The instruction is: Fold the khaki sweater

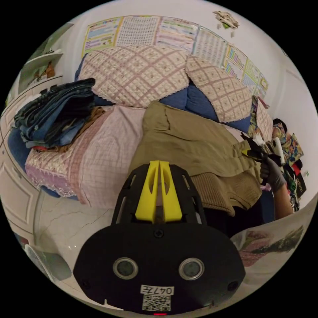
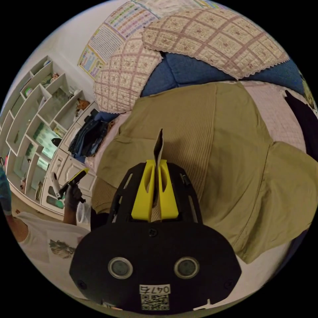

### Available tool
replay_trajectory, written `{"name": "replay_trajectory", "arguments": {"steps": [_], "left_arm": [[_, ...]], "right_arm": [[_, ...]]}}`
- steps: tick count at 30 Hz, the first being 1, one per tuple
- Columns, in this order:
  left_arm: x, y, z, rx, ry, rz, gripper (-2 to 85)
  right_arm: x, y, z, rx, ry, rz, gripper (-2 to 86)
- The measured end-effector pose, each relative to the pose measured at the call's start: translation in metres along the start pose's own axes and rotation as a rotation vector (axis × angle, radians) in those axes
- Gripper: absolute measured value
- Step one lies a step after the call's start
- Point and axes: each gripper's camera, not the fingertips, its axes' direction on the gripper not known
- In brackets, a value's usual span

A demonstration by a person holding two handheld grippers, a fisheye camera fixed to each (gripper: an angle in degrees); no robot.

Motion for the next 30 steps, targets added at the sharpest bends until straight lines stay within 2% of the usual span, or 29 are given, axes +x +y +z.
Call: {"name": "replay_trajectory", "arguments": {"steps": [3, 6, 10, 13, 15, 17, 20, 21, 24, 26, 27, 29, 30], "left_arm": [[-0.019, 0.003, 0.028, -0.038, -0.046, -0.028, -1.0], [-0.031, 0.009, 0.057, -0.050, -0.005, -0.064, -0.9], [-0.014, 0.009, 0.079, -0.063, -0.015, -0.029, -0.9], [0.013, -0.001, 0.089, -0.054, 0.031, 0.025, -0.9], [0.046, -0.012, 0.106, -0.075, 0.069, 0.098, -0.9], [0.074, -0.017, 0.125, -0.103, 0.048, 0.158, -0.9], [0.109, -0.018, 0.172, -0.202, 0.011, 0.204, -0.9], [0.115, -0.014, 0.191, -0.239, 0.007, 0.196, -0.9], [0.125, -0.001, 0.209, -0.274, 0.001, 0.174, -0.9], [0.133, 0.004, 0.197, -0.234, -0.001, 0.185, -0.8], [0.136, 0.007, 0.190, -0.216, -0.011, 0.185, -0.8], [0.140, 0.009, 0.181, -0.198, -0.023, 0.175, -0.8], [0.142, 0.010, 0.176, -0.187, -0.021, 0.165, -0.8]], "right_arm": [[0.014, 0.005, -0.001, -0.022, 0.036, 0.013, 1.2], [0.023, 0.007, -0.002, -0.063, 0.139, -0.001, 0.4], [0.027, 0.015, -0.019, -0.082, 0.375, -0.042, 3.0], [0.023, 0.028, -0.045, -0.006, 0.518, -0.092, 3.3], [0.019, 0.037, -0.061, 0.047, 0.453, -0.151, 2.6], [0.022, 0.044, -0.066, 0.004, 0.324, -0.206, 2.7], [0.041, 0.053, -0.057, -0.133, 0.378, -0.201, 3.9], [0.045, 0.056, -0.061, -0.127, 0.383, -0.205, 4.0], [0.067, 0.079, -0.129, 0.122, 0.380, -0.153, 4.8], [0.116, 0.112, -0.209, 0.387, 0.433, 0.048, 5.9], [0.134, 0.124, -0.228, 0.447, 0.440, 0.120, 6.4], [0.213, 0.180, -0.295, 0.640, 0.476, 0.440, 8.2], [0.232, 0.195, -0.307, 0.669, 0.494, 0.520, 8.6]]}}
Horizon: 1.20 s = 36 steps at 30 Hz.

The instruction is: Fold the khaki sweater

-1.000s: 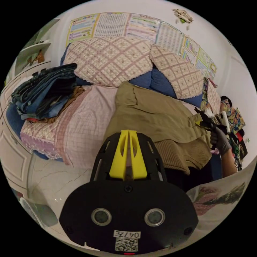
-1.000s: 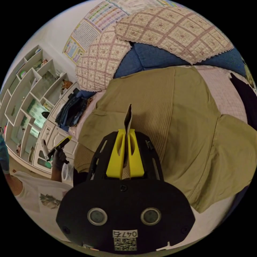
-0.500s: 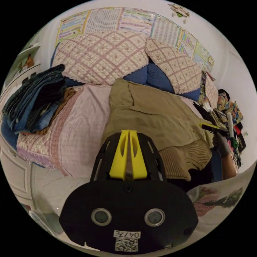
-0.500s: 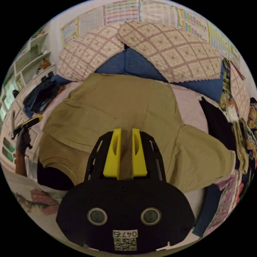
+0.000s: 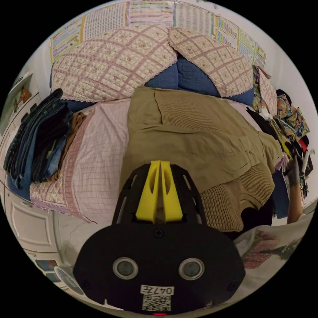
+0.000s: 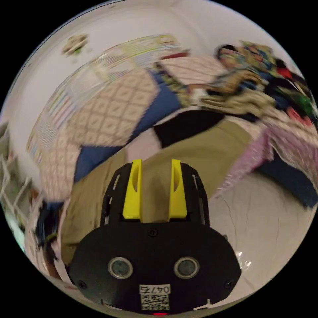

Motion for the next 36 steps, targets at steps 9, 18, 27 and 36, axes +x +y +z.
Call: {"name": "replay_trajectory", "arguments": {"steps": [9, 18, 27, 36], "left_arm": [[0.052, 0.010, -0.025, 0.043, 0.011, 0.001, -0.8], [0.101, 0.033, -0.038, 0.051, 0.030, 0.053, -0.9], [0.077, 0.084, -0.039, 0.063, 0.206, -0.016, -0.9], [0.019, 0.169, -0.026, 0.078, 0.468, -0.169, -0.9]], "right_arm": [[0.247, -0.010, -0.008, 0.064, -0.116, 0.643, 11.8], [0.248, -0.005, -0.041, 0.196, -0.383, 0.621, -0.9], [0.027, -0.019, -0.103, 0.123, -0.766, 0.114, -1.2], [-0.292, 0.125, -0.072, -0.331, -1.049, -0.475, -1.2]]}}
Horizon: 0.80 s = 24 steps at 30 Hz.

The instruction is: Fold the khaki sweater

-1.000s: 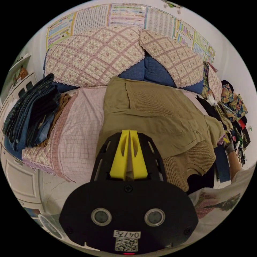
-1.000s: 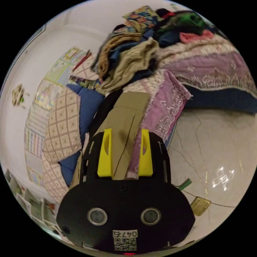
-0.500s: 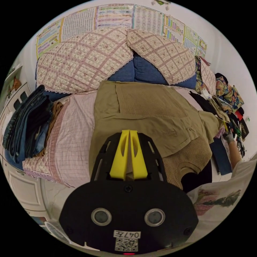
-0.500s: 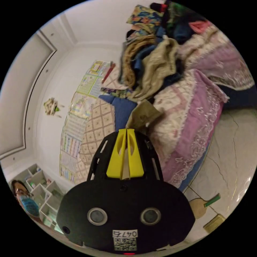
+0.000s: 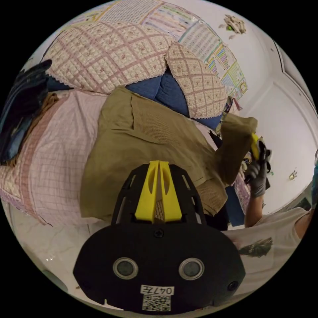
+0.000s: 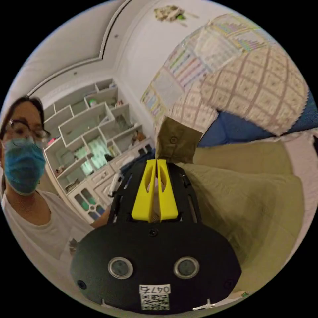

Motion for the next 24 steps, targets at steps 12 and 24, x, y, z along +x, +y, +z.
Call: {"name": "replay_trajectory", "arguments": {"steps": [12, 24], "left_arm": [[-0.135, 0.115, -0.012, 0.115, 0.503, -0.317, 8.6], [-0.097, 0.158, -0.043, 0.074, 0.354, -0.294, 13.1]], "right_arm": [[-0.045, 0.071, 0.231, -0.284, -0.019, 0.086, -0.4], [-0.056, 0.061, 0.177, -0.372, 0.340, -0.191, 7.8]]}}
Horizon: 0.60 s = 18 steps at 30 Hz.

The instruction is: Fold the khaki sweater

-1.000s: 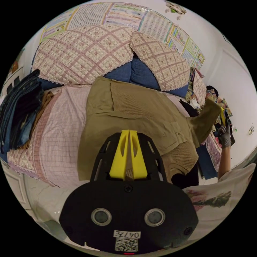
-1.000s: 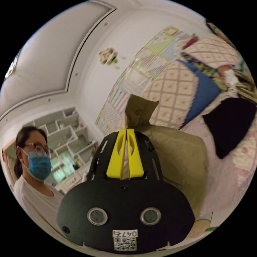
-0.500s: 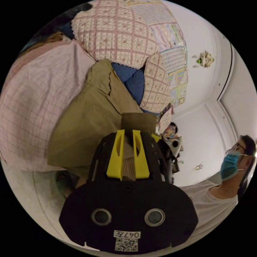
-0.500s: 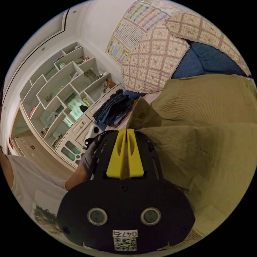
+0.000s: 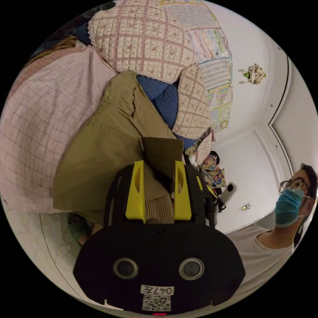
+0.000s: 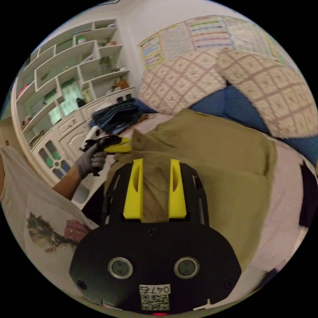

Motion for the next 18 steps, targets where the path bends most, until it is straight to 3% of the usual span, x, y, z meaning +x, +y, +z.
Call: {"name": "replay_trajectory", "arguments": {"steps": [5, 10, 14, 16, 17, 18], "left_arm": [[0.017, 0.031, -0.032, 0.061, 0.003, -0.005, 13.9], [0.057, 0.048, -0.033, 0.034, 0.034, 0.035, 15.8], [0.103, 0.044, 0.008, -0.055, -0.175, 0.112, 13.2], [0.112, 0.051, 0.023, -0.043, -0.299, 0.127, 7.6], [0.114, 0.058, 0.028, -0.019, -0.318, 0.128, 1.4], [0.113, 0.065, 0.028, 0.005, -0.286, 0.122, 0.4]], "right_arm": [[0.088, 0.056, -0.061, 0.010, 0.366, 0.312, 7.7], [0.124, 0.081, -0.077, -0.034, 0.486, 0.389, 9.3], [0.161, 0.090, -0.069, -0.086, 0.458, 0.437, 10.4], [0.172, 0.093, -0.068, -0.087, 0.430, 0.446, 10.2], [0.179, 0.094, -0.066, -0.086, 0.404, 0.446, 9.9], [0.182, 0.095, -0.065, -0.086, 0.386, 0.444, 9.7]]}}
